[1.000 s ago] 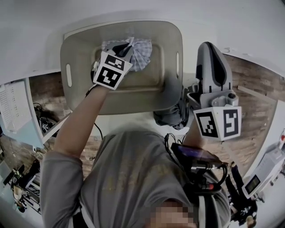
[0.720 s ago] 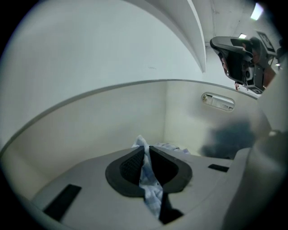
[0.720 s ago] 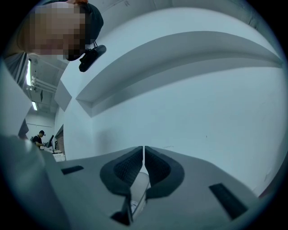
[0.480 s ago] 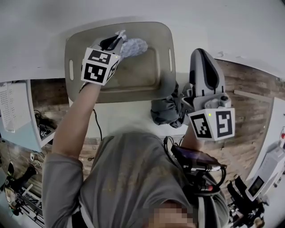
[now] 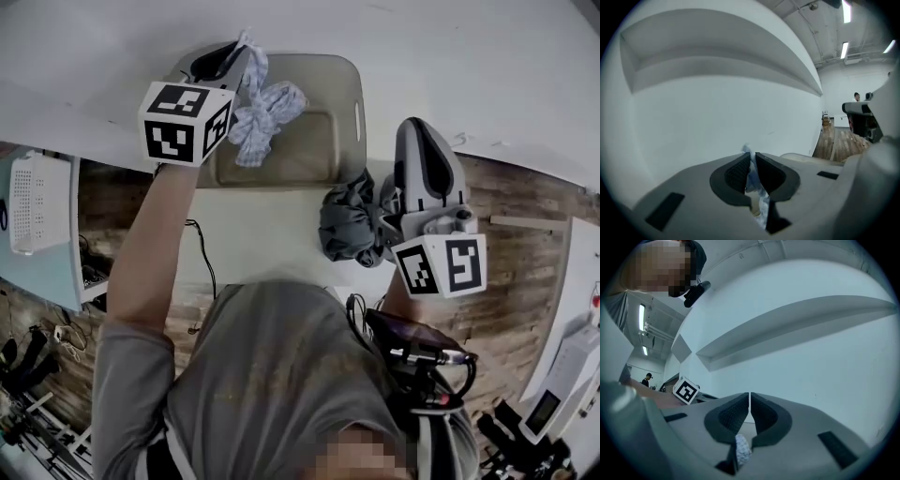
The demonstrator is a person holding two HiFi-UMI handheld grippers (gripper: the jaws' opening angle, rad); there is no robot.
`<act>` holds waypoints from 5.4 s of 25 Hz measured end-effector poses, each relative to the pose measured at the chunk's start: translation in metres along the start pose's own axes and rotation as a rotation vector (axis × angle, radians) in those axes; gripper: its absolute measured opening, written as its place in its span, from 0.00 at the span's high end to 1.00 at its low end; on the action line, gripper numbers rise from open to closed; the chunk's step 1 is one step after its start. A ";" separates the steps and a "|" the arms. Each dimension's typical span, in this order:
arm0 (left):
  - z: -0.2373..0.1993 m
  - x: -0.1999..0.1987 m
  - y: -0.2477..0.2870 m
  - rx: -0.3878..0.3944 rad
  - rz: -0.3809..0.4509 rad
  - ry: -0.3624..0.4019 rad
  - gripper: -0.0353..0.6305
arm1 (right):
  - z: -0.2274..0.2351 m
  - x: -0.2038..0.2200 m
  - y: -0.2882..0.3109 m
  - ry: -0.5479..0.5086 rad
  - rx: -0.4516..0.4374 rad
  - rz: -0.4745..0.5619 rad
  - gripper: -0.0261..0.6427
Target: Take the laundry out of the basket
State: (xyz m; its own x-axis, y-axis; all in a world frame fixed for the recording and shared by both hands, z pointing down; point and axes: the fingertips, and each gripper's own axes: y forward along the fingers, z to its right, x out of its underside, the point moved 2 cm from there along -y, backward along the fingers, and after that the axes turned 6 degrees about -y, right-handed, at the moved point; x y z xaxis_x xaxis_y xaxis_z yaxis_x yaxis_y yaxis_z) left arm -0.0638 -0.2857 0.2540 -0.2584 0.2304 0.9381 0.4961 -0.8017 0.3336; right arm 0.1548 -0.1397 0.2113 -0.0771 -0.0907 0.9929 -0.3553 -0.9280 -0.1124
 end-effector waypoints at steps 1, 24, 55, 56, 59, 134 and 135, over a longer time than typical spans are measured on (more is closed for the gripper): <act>-0.001 -0.011 -0.009 -0.007 0.024 0.000 0.89 | -0.004 -0.002 -0.005 -0.003 -0.004 0.006 0.93; 0.004 -0.134 -0.157 -0.094 0.307 0.072 0.89 | -0.066 -0.032 -0.088 -0.052 -0.070 0.063 0.93; 0.147 0.043 -0.217 0.025 0.267 -0.143 0.88 | -0.089 -0.024 -0.128 -0.083 -0.149 0.008 0.93; 0.154 0.057 -0.216 0.033 0.251 -0.165 0.88 | -0.091 -0.023 -0.127 -0.084 -0.157 0.004 0.93; 0.168 0.092 -0.215 0.043 0.211 -0.200 0.88 | -0.096 -0.020 -0.125 -0.084 -0.180 -0.007 0.93; 0.060 0.022 -0.056 0.303 0.216 -0.078 0.57 | -0.081 0.015 0.049 -0.074 -0.176 -0.097 0.93; 0.059 0.023 -0.052 0.311 0.212 -0.074 0.57 | -0.081 0.015 0.053 -0.073 -0.176 -0.100 0.93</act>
State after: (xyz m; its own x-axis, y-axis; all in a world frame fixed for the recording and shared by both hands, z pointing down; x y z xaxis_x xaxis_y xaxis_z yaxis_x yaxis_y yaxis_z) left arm -0.0467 -0.2063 0.2633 -0.0685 0.1256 0.9897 0.7628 -0.6328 0.1331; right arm 0.0594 -0.1606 0.2174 0.0318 -0.0334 0.9989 -0.5152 -0.8570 -0.0122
